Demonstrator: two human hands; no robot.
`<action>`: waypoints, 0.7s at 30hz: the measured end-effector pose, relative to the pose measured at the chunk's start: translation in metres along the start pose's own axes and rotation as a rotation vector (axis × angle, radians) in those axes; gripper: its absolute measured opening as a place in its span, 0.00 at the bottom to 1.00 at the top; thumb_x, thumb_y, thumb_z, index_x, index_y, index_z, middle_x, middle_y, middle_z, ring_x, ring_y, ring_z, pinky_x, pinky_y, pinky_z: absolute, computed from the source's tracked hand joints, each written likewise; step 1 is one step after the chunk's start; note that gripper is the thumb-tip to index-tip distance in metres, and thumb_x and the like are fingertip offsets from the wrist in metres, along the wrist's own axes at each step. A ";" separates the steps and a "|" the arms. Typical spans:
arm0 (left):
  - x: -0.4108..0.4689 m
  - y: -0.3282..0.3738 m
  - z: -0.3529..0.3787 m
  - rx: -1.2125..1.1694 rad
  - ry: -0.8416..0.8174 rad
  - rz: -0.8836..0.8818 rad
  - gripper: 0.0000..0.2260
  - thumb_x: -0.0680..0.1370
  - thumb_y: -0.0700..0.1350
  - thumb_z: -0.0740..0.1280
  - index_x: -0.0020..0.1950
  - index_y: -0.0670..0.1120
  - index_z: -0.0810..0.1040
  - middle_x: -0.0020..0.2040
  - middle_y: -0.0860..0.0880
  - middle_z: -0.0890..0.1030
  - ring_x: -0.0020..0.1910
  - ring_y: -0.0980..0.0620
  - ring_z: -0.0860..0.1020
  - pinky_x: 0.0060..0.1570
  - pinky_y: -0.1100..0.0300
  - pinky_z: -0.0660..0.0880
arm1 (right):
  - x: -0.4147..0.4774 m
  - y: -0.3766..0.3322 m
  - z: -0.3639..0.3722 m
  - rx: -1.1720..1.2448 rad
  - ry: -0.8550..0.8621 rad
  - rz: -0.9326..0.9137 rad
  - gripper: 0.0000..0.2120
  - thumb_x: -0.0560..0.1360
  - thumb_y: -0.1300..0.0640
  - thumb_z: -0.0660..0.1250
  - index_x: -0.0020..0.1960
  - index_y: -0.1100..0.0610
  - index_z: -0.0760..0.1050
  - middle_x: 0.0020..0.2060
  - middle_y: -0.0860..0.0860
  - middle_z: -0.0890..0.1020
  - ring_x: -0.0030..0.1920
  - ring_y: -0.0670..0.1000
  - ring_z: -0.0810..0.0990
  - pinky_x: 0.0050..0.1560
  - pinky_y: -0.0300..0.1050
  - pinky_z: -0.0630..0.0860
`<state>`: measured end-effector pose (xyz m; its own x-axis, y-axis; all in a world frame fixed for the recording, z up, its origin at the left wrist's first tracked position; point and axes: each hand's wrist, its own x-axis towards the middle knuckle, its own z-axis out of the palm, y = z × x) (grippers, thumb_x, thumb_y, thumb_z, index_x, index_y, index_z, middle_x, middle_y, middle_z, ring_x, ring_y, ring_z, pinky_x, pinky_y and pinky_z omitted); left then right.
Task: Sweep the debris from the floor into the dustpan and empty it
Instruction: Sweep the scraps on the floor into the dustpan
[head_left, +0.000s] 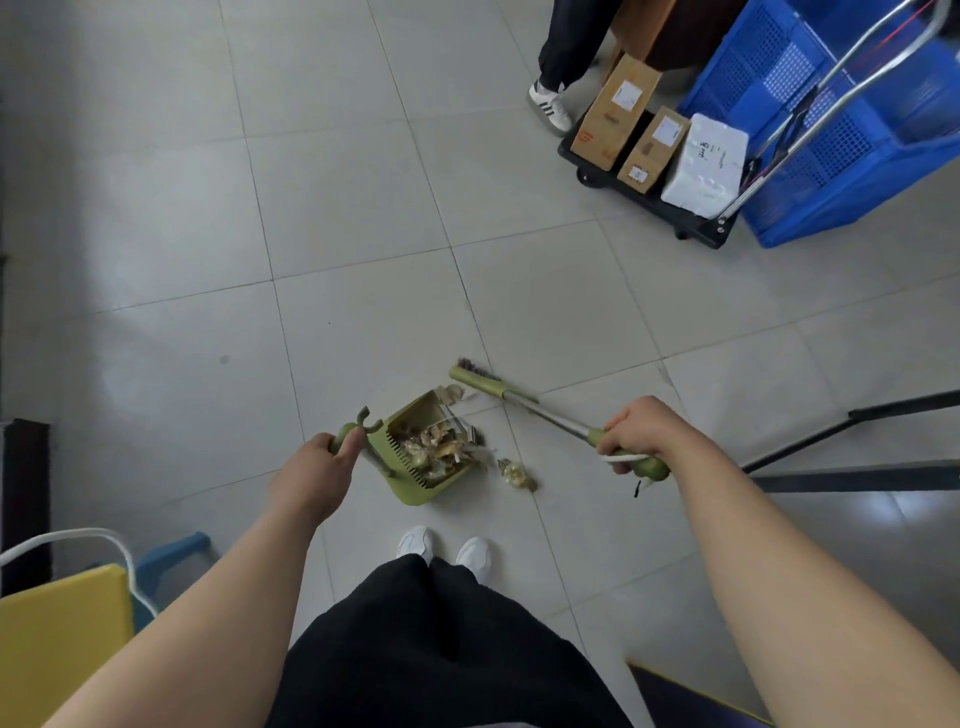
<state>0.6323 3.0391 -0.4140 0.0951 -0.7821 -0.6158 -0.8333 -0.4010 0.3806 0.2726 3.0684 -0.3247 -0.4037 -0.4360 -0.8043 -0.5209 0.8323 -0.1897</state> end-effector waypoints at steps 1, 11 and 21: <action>0.000 0.001 0.003 -0.014 0.005 -0.006 0.23 0.80 0.65 0.54 0.45 0.46 0.73 0.39 0.47 0.77 0.41 0.45 0.76 0.46 0.50 0.72 | 0.004 -0.004 0.006 0.003 -0.013 0.000 0.02 0.69 0.67 0.70 0.42 0.63 0.79 0.33 0.59 0.83 0.29 0.53 0.80 0.30 0.38 0.75; 0.007 0.014 0.010 0.034 0.063 -0.020 0.22 0.80 0.65 0.51 0.46 0.49 0.72 0.39 0.50 0.77 0.46 0.43 0.77 0.61 0.43 0.70 | 0.007 0.012 0.020 -0.266 -0.197 -0.057 0.10 0.66 0.67 0.69 0.46 0.65 0.83 0.31 0.60 0.81 0.27 0.54 0.80 0.33 0.42 0.76; 0.011 0.004 -0.002 0.012 0.036 0.042 0.24 0.81 0.63 0.52 0.52 0.44 0.75 0.44 0.46 0.78 0.51 0.40 0.76 0.63 0.41 0.70 | -0.027 0.040 -0.007 -0.257 -0.093 -0.095 0.19 0.65 0.66 0.72 0.55 0.54 0.83 0.31 0.52 0.83 0.26 0.50 0.81 0.31 0.36 0.74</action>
<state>0.6309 3.0279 -0.4174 0.0797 -0.8149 -0.5741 -0.8436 -0.3620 0.3966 0.2569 3.1109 -0.3068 -0.2800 -0.4646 -0.8401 -0.7312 0.6702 -0.1270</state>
